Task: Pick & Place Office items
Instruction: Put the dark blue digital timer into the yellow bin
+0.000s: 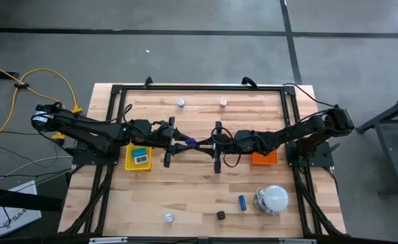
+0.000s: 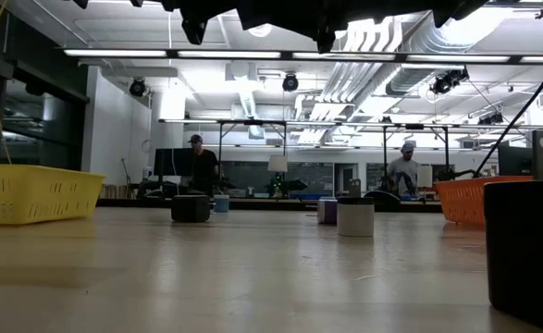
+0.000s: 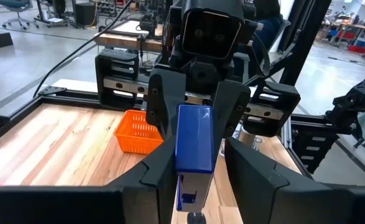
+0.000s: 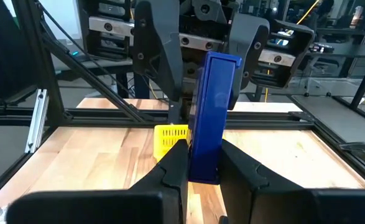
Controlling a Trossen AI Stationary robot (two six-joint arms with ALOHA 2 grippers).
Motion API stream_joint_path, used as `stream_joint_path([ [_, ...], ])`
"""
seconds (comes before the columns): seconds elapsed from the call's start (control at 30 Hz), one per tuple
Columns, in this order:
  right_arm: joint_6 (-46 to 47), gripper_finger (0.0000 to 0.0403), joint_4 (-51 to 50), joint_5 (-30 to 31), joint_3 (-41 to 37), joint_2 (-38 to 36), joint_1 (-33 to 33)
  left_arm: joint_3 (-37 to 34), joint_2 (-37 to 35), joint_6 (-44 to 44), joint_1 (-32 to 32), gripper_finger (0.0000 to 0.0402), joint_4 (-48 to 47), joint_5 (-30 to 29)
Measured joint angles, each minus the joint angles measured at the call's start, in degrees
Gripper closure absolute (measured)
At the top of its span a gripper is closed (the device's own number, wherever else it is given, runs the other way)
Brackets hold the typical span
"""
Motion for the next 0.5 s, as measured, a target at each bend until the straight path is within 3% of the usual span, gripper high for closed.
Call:
stream_joint_path([
  [0.3,0.1,0.0346,0.0,-0.3,0.0,0.0,0.0,0.0,0.0,-0.1,0.0,0.0335,0.0,0.1],
  [0.5,0.3,0.0346,0.0,-1.0,0.0,0.0,0.0,0.0,0.0,-0.1,0.0,0.0341,0.0,0.3],
])
